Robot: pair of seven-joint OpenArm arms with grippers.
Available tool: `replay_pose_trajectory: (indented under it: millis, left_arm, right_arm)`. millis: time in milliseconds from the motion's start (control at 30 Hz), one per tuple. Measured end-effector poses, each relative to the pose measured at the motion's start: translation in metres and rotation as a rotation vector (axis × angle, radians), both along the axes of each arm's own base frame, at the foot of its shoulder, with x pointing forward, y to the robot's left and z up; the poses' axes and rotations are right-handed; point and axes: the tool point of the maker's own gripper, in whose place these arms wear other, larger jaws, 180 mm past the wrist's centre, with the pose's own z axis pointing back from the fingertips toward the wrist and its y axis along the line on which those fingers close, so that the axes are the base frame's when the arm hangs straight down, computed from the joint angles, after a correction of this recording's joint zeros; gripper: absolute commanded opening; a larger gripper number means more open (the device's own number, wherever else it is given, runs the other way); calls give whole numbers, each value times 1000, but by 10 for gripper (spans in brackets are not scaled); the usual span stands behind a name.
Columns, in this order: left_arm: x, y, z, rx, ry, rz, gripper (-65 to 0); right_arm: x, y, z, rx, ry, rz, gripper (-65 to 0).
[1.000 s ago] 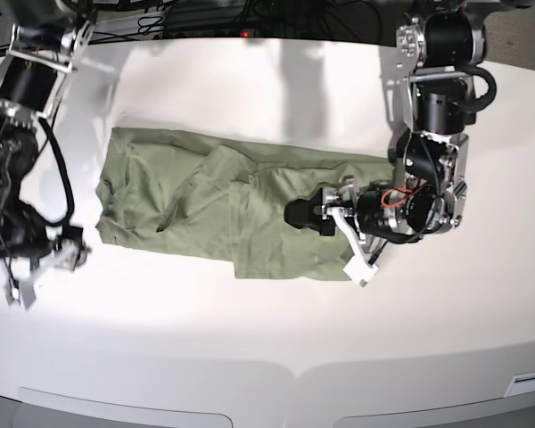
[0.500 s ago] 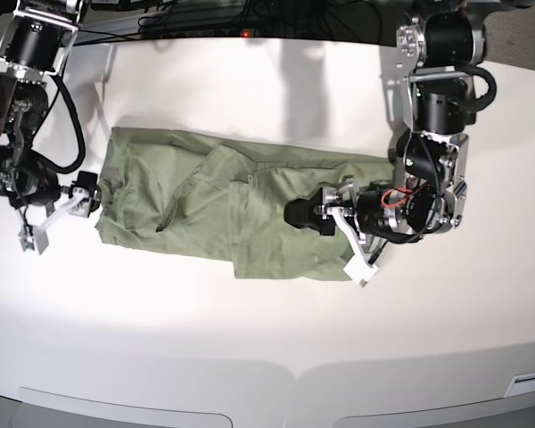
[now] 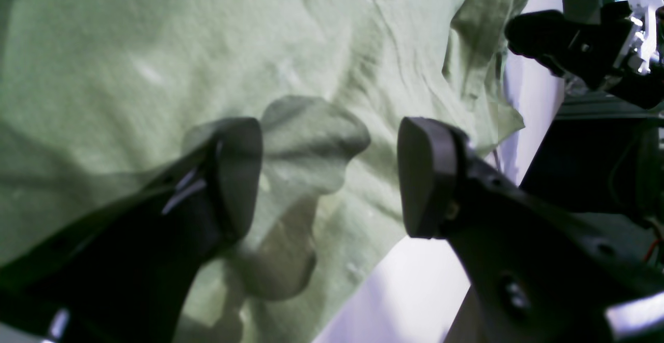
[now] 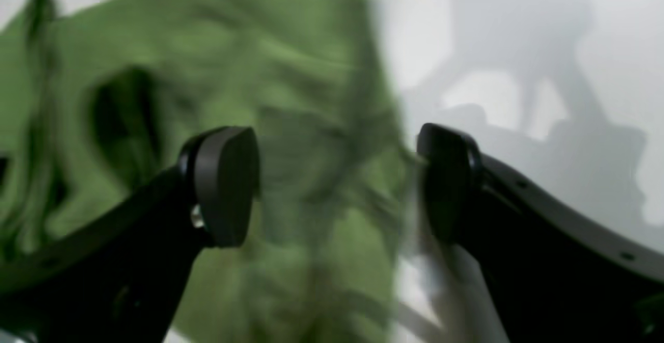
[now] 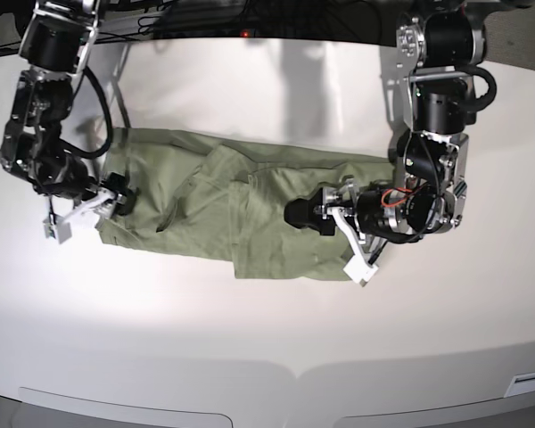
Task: Fold the T-shirt properly
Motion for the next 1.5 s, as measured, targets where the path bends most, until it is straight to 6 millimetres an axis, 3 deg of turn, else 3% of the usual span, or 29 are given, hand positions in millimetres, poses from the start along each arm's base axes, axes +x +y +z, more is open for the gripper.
replay_pose_trajectory:
  millis: [100,200,233,333,433,533,667,867,1067,1200,1333,1500]
  left_arm:
    - [0,0,0,0,-1,1,-249]
    - [0,0,0,0,-1,1,-249]
    - [0,0,0,0,-1,1,-249]
    - [0,0,0,0,-1,0,-249]
    - [0,0,0,0,-1,0,-249]
    - [1,1,-1,1,12,12,-249]
    - [3,0,1,5,14,12,-249]
    - [30,8,26,77,-29,-51,-249]
    - [53,10,58,126,-68,-118,-249]
    - [71,22,75,147,-114,-102,-249]
    - [84,48,84,192,-139,-73,-249]
    - [101,96,99,267,-175,-17,-249]
  right_arm:
    - [-1,28,0,80,-14,58,-185]
    - [-4,38,1,117,-8,90,-270]
    - [-5,40,2,127,-8,103,-341]
    - [-7,48,4,166,-6,137,-650]
    - [7,55,18,209,-56,145,-650]
    - [30,63,45,267,-124,166,-650]
    - [45,79,74,341,-175,241,-650]
    - [68,93,100,359,-255,274,-650]
    - [74,148,108,474,-292,324,-650]
    - [74,183,114,529,-301,366,-650]
    - [65,221,109,529,-261,454,-650]
    - [54,267,114,559,-246,562,-650]
